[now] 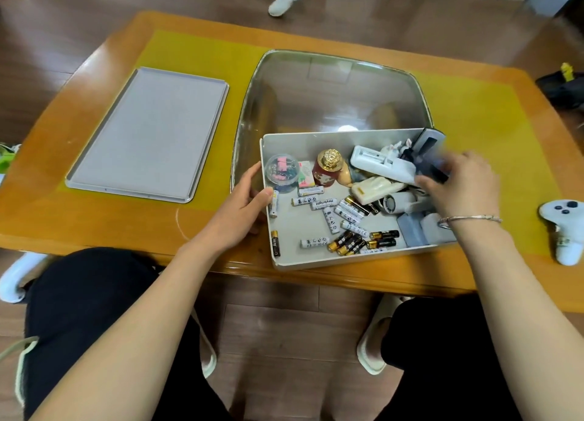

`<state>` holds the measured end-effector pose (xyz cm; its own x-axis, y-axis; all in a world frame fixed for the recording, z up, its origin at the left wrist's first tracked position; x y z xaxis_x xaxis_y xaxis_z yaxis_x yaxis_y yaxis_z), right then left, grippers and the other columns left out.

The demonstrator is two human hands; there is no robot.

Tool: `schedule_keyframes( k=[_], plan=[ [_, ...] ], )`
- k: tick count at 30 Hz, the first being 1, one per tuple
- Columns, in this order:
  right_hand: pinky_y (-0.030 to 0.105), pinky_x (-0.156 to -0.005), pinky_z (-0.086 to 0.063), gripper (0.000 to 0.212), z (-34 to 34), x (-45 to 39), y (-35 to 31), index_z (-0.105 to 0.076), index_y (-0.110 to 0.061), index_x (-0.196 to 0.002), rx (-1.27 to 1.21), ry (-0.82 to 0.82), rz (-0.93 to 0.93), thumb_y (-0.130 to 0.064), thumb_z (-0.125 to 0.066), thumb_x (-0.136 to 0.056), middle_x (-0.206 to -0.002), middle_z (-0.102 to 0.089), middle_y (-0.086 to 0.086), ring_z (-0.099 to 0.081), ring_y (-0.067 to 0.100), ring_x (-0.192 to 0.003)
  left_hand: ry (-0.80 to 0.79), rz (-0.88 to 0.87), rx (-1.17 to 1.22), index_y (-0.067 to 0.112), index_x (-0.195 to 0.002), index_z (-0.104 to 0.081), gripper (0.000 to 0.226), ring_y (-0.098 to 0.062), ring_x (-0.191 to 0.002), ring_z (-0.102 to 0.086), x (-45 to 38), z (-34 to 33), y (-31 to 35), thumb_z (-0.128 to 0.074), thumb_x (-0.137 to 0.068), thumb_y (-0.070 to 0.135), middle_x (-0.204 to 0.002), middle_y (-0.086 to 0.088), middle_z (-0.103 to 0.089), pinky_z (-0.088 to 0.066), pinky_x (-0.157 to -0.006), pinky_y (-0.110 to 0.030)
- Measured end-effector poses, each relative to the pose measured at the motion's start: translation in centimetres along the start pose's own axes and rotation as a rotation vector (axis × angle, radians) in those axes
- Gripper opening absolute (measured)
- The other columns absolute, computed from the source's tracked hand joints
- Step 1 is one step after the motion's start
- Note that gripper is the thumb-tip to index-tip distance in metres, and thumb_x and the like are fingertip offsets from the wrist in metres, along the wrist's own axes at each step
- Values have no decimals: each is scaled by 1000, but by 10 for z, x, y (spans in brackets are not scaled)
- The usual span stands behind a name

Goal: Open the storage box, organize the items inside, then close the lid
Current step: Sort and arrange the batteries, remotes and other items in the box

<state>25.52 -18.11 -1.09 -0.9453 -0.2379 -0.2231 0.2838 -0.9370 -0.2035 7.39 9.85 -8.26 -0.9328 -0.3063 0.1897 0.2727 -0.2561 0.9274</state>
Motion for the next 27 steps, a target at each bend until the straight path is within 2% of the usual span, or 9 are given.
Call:
schedule_keyframes(
  k=[3,7,12,15,18,20,22,24,27],
  plan=[
    [42,-80,-38,46,-4,7,4,-64,-21,-114,136,8,-22,-24,-77,-69,-105,-58,16,-52,37,-101,2,4,-5,42,-148,-15,59,-21,-102,-61,-1,0,-1,-42,-97,48,-120,-3,-59,-57,-74,-49],
    [41,-82,-35,44,-7,12,5,-64,-18,-111,146,15,-45,-19,-76,-69,-106,-55,16,-50,37,-102,-4,-2,-1,42,-148,-15,59,-22,-102,-60,-1,-1,-2,-42,-97,48,-118,2,-60,-57,-74,-49],
    [41,-84,-36,52,-3,17,-6,-59,-12,-109,39,39,-26,-29,-82,-65,-108,-54,16,-50,36,-104,0,-2,3,44,-147,-16,58,-23,-102,-61,-1,0,-2,-43,-96,48,-119,-3,-59,-58,-71,-47],
    [38,-87,-40,46,-5,24,-33,-60,-9,-109,-146,36,123,-23,-79,-71,-107,-53,15,-53,32,-100,-11,-2,12,48,-145,-17,58,-22,-102,-61,-1,2,-2,-44,-94,52,-122,-8,-56,-59,-69,-45],
    [32,-83,-44,26,-18,38,-75,-64,-13,-99,-273,-147,328,-21,-75,-76,-98,-58,6,-55,21,-92,-38,19,28,49,-145,-17,71,-19,-101,-63,-2,4,-1,-45,-82,64,-120,-6,-58,-60,-70,-45],
    [28,-79,-47,19,-31,45,-101,-64,-20,-94,-301,-295,408,-26,-73,-79,-88,-61,-4,-55,12,-82,-42,16,26,49,-145,-17,68,-18,-100,-63,-2,5,-2,-46,-85,62,-121,-6,-58,-60,-70,-43],
    [29,-78,-49,21,-44,50,-120,-64,-22,-96,-301,-477,457,-28,-74,-78,-83,-60,-8,-54,9,-76,-37,9,20,48,-145,-17,62,-17,-99,-63,-3,5,-3,-46,-91,55,-120,-6,-58,-60,-69,-42],
    [29,-77,-50,28,-57,53,-132,-64,-24,-100,-197,-665,516,-33,-74,-76,-85,-59,-9,-55,10,-79,-33,9,18,48,-145,-17,59,-18,-98,-64,-3,5,-3,-45,-94,52,-118,-6,-59,-60,-70,-42],
    [28,-74,-48,30,-70,56,-133,-62,-28,-92,-43,-823,578,-40,-77,-69,-85,-58,-9,-54,12,-81,-34,15,19,48,-146,-16,59,-17,-98,-63,-3,5,-3,-45,-95,51,-115,-4,-59,-60,-70,-41]
  ],
)
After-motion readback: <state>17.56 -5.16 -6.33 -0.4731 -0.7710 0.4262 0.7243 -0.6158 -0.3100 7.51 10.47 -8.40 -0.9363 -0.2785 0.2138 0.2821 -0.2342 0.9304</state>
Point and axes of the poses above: each hand's wrist, its own x-axis away from the middle knuckle, its own z-axis out of the back of the hand, y = z × x, the point moved 1 cm from there along -x, towards the middle knuckle
